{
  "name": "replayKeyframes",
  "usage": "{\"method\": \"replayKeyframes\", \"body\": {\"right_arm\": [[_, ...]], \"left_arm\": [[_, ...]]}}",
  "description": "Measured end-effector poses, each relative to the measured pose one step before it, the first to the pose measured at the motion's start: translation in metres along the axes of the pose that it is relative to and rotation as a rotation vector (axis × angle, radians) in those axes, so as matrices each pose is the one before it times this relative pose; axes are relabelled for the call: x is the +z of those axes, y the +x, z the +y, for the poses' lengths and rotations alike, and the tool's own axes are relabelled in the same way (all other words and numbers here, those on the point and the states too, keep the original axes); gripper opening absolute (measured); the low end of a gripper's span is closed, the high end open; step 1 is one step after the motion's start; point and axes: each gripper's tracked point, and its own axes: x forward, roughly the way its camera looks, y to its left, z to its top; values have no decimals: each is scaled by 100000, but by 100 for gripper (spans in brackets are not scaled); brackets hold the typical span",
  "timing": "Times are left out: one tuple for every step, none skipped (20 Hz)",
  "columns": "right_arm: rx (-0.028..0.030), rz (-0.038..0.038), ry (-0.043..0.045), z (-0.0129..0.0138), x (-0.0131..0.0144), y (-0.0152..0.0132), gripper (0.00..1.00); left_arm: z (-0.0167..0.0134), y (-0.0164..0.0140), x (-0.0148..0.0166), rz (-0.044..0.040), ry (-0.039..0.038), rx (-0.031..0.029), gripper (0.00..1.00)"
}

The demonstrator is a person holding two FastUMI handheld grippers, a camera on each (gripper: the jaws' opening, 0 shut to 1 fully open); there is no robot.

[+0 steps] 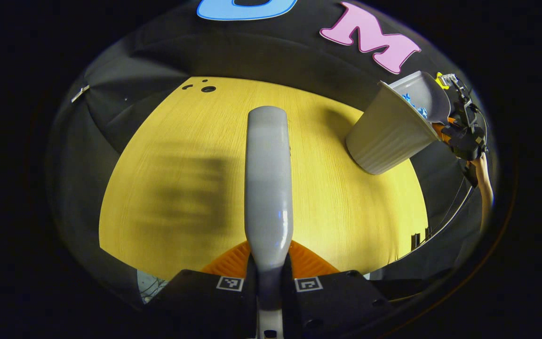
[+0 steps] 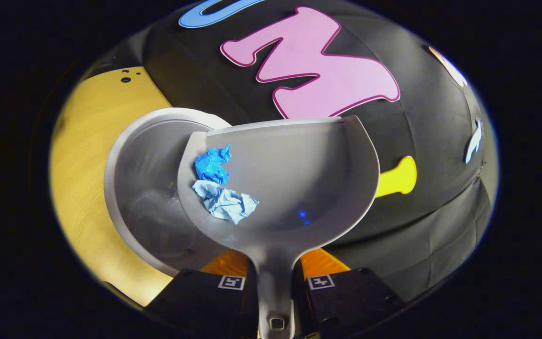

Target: Pick up the small broom and dustpan from the desktop, sweep the trash into the dustpan with the broom, and then empty the trash into the garbage bin.

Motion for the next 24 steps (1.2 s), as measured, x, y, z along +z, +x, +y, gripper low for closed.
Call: {"method": "replayKeyframes", "body": {"right_arm": [[-2358,-338,-2778,-173,151,-24,33],[-2383,-570,-2985,-147,278,-92,33],[-2230,-633,-3118,-78,154,-97,33],[-2140,-988,-3213,-139,245,-151,33],[-1966,-1122,-3194,-183,246,-104,33],[-1356,-1074,-2942,-250,122,0,33],[-1257,-663,-2491,-373,44,-87,33],[-1277,-392,-2360,-386,-136,-137,33],[-1057,-221,-1848,-357,-163,-173,33],[-1123,-619,-2117,-563,-172,-468,33],[-622,-982,-1328,-155,131,-171,33],[-753,-884,-1488,-150,59,-202,34],[-704,-366,-2252,-181,-265,-119,33],[-1086,-493,-2179,-241,-243,39,33],[-728,-719,-2736,-41,-52,66,33],[-783,-829,-3115,-200,28,160,34],[-929,-622,-3109,-403,-11,22,33],[-509,-178,-2226,-273,-19,188,33],[-73,182,-1248,-909,183,232,33],[-204,215,-273,13,-24,-66,33],[-154,279,-184,420,56,-132,33],[66,399,113,79,-84,-48,33],[429,510,472,-153,-27,126,33],[1005,855,791,25,-72,130,33]], "left_arm": [[276,31,202,115,1037,-485,25],[303,85,88,161,1087,-277,25],[261,29,179,110,1147,-113,25],[302,36,136,-79,992,-110,25],[178,41,193,-40,831,-324,25],[158,-52,24,-54,904,-572,25],[70,30,88,168,1038,-323,25],[123,-8,-56,352,1094,-423,25],[50,93,-27,468,1042,-608,25],[66,96,-68,440,856,-577,25],[15,66,59,536,900,-623,25],[-18,88,-161,346,1106,-530,25],[-52,98,28,491,1094,-363,25],[-14,150,-28,358,962,-233,29],[-60,185,58,482,899,-112,25],[30,151,-200,749,869,-75,25],[-151,120,-45,684,1064,-195,25],[-163,10,10,268,1473,-430,25],[-185,82,106,33,1441,-143,25],[75,79,36,-150,968,-206,25],[-44,17,163,-99,385,-353,25],[-19,9,-70,13,110,-410,25],[-24,66,37,60,-37,-188,22],[54,6,-133,-173,-74,-202,25]]}}
